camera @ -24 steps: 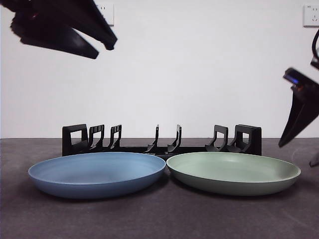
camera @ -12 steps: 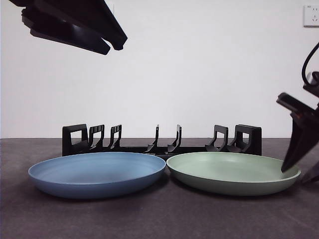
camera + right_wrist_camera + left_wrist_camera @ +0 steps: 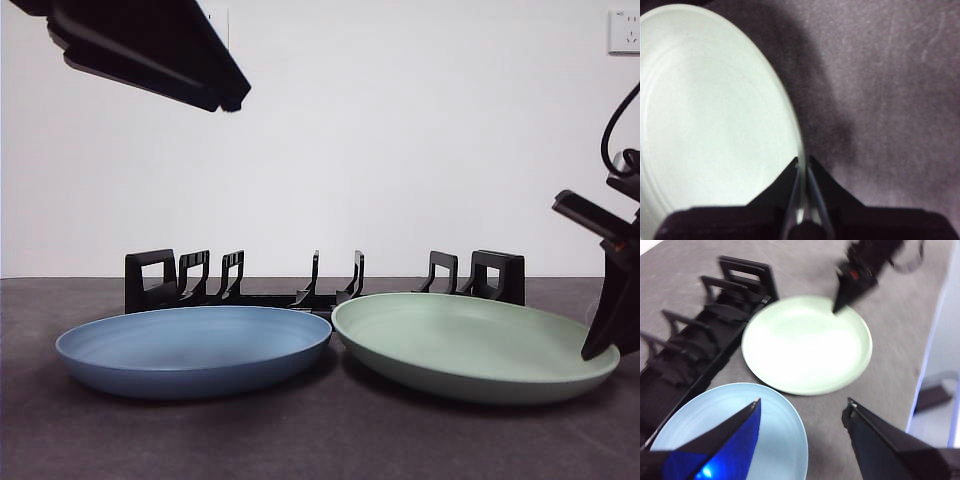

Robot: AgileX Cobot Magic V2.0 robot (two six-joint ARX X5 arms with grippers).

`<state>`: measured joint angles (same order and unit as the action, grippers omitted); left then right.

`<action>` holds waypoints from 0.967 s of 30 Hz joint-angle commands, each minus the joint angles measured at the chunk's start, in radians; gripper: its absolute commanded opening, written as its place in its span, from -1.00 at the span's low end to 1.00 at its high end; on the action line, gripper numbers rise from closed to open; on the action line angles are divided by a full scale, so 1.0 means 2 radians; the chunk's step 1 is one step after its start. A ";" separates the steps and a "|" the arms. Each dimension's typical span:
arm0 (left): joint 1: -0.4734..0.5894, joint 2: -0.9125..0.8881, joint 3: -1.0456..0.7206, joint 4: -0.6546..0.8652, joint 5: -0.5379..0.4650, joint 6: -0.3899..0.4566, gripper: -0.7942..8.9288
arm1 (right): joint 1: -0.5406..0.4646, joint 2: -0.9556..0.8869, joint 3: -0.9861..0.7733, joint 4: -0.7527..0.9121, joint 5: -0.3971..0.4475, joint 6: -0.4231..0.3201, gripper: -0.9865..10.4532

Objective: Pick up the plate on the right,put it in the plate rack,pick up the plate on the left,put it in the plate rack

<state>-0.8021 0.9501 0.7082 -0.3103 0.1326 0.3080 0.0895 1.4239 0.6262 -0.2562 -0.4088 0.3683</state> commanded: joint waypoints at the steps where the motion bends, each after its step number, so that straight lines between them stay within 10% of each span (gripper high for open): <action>1: -0.012 0.002 0.003 -0.003 -0.001 0.081 -0.25 | -0.001 -0.010 0.029 -0.030 -0.003 0.004 -0.86; 29: -0.117 0.155 0.044 0.001 -0.079 0.226 -0.29 | 0.113 -0.013 0.163 -0.168 -0.045 -0.013 -0.86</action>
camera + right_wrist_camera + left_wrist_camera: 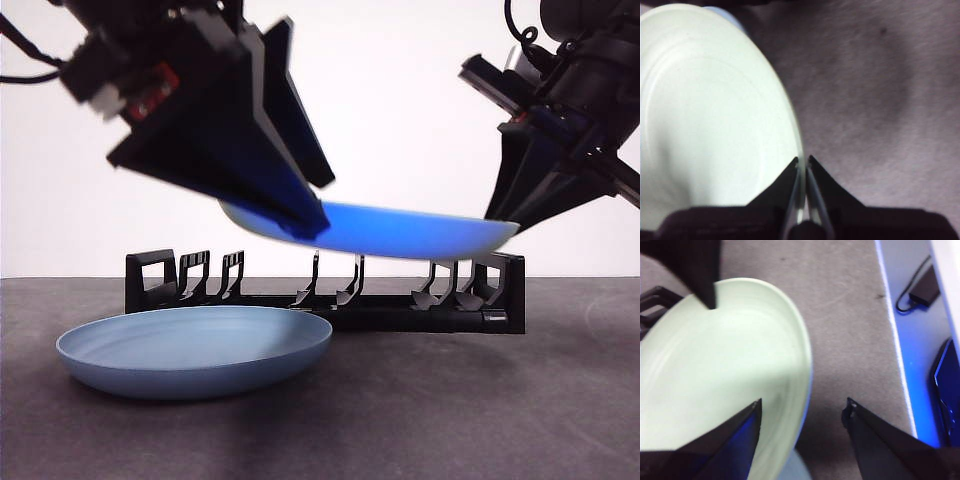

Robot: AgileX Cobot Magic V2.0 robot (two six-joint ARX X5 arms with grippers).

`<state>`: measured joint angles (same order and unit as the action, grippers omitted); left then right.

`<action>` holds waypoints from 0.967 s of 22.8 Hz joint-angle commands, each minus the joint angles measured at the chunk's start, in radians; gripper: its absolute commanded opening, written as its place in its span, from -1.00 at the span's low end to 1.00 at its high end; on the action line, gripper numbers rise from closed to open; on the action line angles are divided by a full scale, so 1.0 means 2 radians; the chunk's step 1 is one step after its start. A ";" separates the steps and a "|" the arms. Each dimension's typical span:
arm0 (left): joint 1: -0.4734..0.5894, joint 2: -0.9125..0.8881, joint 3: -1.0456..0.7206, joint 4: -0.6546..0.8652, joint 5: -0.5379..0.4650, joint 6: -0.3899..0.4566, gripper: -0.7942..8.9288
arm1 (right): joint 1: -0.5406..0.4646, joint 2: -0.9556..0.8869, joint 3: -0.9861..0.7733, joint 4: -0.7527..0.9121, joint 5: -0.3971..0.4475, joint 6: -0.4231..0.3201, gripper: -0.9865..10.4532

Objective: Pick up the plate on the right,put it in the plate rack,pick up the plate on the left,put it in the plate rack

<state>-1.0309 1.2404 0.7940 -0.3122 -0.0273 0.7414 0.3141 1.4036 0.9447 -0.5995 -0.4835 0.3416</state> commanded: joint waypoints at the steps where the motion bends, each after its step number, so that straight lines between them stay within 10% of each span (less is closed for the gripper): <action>1: -0.002 0.011 0.001 0.002 0.001 0.010 -0.37 | 0.001 -0.003 0.004 0.003 -0.007 0.001 -0.86; 5: -0.008 0.013 0.001 0.003 0.002 0.011 -0.88 | 0.001 -0.003 0.004 0.004 -0.007 -0.002 -0.86; 13: -0.008 0.013 0.006 0.003 0.002 0.011 -0.85 | 0.000 -0.003 0.004 0.026 -0.006 -0.005 -0.82; 22: -0.008 0.013 0.006 0.002 0.002 -0.005 -0.85 | -0.007 -0.006 0.034 0.064 -0.006 -0.005 0.00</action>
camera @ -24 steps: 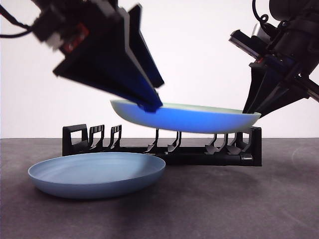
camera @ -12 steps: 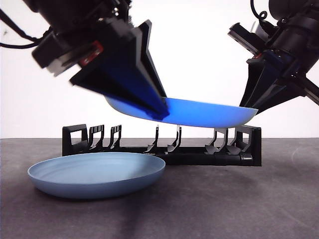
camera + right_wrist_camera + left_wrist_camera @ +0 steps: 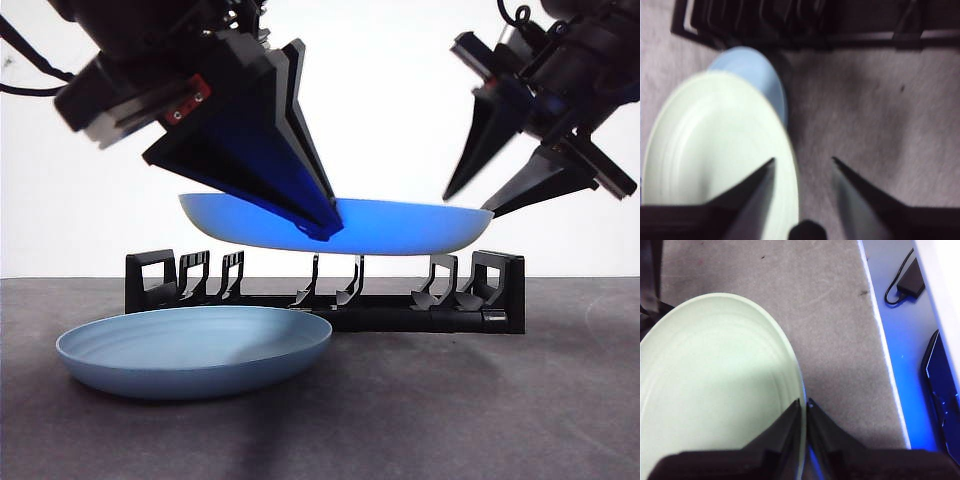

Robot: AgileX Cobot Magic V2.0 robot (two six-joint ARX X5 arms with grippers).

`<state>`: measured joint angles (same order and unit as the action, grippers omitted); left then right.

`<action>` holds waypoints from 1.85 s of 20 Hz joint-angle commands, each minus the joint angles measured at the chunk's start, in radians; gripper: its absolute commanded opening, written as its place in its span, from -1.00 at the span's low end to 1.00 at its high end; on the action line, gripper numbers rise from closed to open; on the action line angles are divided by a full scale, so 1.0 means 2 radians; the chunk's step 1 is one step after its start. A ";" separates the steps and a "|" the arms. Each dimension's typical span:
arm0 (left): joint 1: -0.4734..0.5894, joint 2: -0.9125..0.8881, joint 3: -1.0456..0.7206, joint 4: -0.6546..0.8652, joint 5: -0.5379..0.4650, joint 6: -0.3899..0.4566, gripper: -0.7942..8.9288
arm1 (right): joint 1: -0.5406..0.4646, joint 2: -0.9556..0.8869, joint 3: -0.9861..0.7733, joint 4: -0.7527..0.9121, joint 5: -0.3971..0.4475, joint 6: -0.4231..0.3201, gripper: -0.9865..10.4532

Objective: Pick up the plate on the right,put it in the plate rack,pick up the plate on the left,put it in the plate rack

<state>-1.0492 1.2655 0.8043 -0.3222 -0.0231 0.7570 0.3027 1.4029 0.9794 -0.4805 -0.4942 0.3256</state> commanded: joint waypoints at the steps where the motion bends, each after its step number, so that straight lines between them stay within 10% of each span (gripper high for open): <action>1: 0.001 0.000 0.001 0.007 0.000 -0.016 -0.85 | -0.004 -0.009 0.027 0.005 -0.001 0.003 0.01; 26: 0.371 0.063 0.001 0.544 0.266 -0.699 -0.86 | -0.014 -0.187 0.086 0.068 0.067 -0.006 0.00; 37: 0.386 0.143 0.001 0.596 0.275 -0.743 -0.86 | -0.014 -0.187 0.086 0.058 0.067 -0.011 -0.01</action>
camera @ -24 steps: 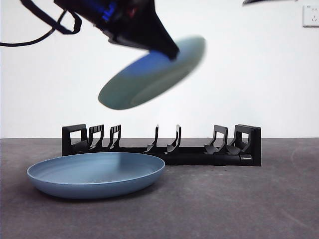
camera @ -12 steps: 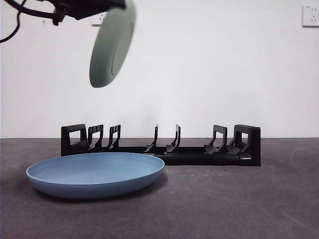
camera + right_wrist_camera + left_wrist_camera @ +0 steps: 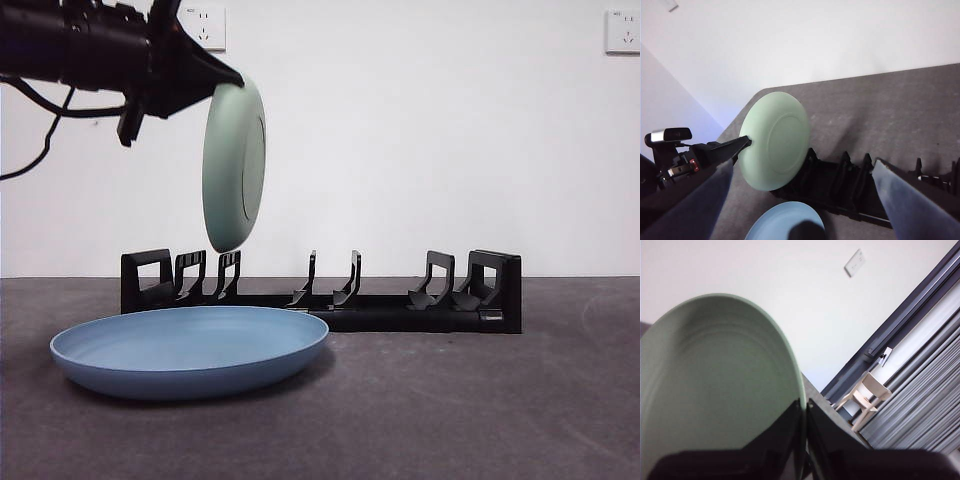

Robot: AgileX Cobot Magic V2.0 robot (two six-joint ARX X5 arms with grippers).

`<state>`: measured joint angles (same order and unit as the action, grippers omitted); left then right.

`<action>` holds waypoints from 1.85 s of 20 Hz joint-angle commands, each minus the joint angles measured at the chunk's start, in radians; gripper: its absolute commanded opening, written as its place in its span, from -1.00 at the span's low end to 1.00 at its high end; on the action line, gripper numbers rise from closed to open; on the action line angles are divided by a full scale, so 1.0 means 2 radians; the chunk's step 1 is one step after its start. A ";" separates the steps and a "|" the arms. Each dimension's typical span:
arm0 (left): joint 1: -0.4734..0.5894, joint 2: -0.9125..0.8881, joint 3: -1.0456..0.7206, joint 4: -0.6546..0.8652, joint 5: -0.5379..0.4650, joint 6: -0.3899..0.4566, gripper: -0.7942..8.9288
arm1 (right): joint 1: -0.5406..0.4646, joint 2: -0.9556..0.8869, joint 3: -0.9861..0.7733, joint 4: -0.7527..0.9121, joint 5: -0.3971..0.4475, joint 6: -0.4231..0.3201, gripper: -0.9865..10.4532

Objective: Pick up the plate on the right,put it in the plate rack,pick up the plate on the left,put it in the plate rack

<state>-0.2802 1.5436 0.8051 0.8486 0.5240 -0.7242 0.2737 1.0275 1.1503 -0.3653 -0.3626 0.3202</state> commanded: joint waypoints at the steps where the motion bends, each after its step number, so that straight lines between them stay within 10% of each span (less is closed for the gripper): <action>1: 0.002 0.005 0.001 0.009 0.000 -0.001 -0.86 | 0.000 0.001 0.001 -0.001 0.001 -0.011 -0.01; 32: 0.020 0.006 0.001 -0.132 -0.046 0.086 -0.83 | 0.000 0.001 0.001 -0.005 0.002 -0.017 -0.01; 37: 0.020 0.006 0.001 -0.133 -0.051 0.086 -0.49 | 0.000 0.001 0.001 -0.005 0.002 -0.017 -0.01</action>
<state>-0.2428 1.5497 0.8082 0.5823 0.4252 -0.5762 0.2737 1.0283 1.1503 -0.3813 -0.3626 0.2947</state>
